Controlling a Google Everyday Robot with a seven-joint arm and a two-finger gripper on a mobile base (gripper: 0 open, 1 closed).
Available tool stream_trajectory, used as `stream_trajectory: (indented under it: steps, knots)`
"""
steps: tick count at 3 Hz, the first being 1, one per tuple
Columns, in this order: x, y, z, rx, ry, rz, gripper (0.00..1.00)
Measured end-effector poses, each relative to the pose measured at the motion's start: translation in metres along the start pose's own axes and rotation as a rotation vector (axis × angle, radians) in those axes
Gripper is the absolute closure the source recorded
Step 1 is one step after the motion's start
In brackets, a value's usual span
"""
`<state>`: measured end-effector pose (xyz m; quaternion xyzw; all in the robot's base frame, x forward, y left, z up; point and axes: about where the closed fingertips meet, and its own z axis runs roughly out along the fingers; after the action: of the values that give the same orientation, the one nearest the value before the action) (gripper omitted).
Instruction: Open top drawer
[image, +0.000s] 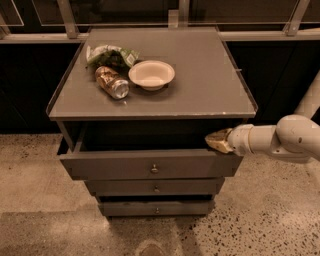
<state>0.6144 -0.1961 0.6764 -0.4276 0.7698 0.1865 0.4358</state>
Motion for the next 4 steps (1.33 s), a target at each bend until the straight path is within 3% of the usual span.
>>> stream_trajectory:
  steps: [2,3,4]
  knots:
    - [0.004,0.023,0.008,-0.056,0.001,0.027,1.00]
    - [0.003,0.052,0.004,-0.101,-0.018,0.057,1.00]
    - [0.003,0.052,0.003,-0.101,-0.018,0.057,1.00]
